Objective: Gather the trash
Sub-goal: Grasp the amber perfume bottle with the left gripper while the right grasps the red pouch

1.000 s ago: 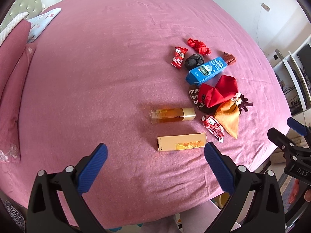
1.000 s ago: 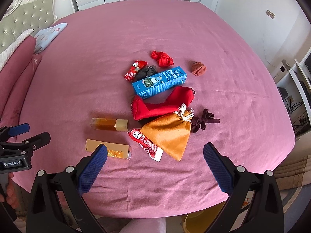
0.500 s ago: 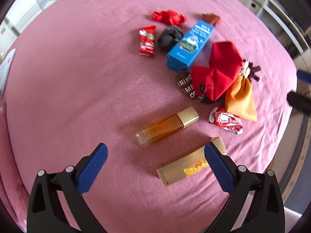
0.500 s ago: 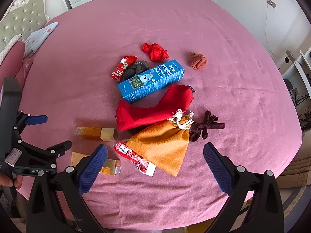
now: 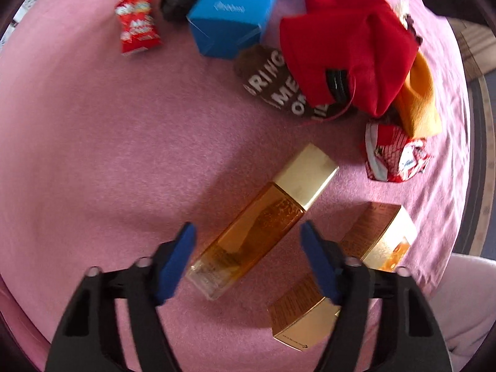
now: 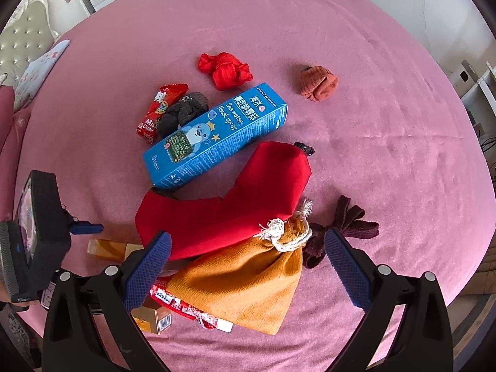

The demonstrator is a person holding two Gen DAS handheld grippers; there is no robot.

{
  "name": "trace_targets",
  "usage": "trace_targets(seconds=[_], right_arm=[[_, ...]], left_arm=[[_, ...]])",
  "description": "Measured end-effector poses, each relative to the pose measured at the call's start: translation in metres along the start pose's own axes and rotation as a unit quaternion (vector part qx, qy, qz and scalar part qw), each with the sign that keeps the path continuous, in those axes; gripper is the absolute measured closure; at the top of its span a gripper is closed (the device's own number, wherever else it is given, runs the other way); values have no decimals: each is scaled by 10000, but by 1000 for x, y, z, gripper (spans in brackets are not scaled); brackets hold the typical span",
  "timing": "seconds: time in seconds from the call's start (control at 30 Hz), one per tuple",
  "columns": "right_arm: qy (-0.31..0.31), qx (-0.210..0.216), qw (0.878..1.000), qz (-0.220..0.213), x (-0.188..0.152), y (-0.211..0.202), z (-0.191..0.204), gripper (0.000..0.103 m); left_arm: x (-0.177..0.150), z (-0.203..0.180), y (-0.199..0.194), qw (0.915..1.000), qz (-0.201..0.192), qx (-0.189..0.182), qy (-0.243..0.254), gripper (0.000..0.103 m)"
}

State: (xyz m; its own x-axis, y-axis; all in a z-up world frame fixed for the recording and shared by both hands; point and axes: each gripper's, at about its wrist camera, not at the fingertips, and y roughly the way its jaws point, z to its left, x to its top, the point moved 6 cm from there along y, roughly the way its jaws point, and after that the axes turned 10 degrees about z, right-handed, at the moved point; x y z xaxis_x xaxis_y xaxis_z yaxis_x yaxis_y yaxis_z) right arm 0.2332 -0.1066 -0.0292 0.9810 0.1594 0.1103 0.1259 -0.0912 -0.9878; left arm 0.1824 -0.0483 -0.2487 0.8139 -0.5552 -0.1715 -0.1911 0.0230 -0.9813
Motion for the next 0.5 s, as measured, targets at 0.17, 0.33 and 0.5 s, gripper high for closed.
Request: trace_targets(seconds=[0.17,0.33,0.5], right_arm=[[46,142,9998,132,1,11,5,8],[-73,288,9992,280,-5,18,17,8],[577,894,9937,350,-7,16,7,8]], left_arm=[[0,2,6,9985,-30,-508,-176,58],[-10,21,0,9929,-270,-831,-809,65],[-20,47,-26,9748,-805,-1267,-1650,69]])
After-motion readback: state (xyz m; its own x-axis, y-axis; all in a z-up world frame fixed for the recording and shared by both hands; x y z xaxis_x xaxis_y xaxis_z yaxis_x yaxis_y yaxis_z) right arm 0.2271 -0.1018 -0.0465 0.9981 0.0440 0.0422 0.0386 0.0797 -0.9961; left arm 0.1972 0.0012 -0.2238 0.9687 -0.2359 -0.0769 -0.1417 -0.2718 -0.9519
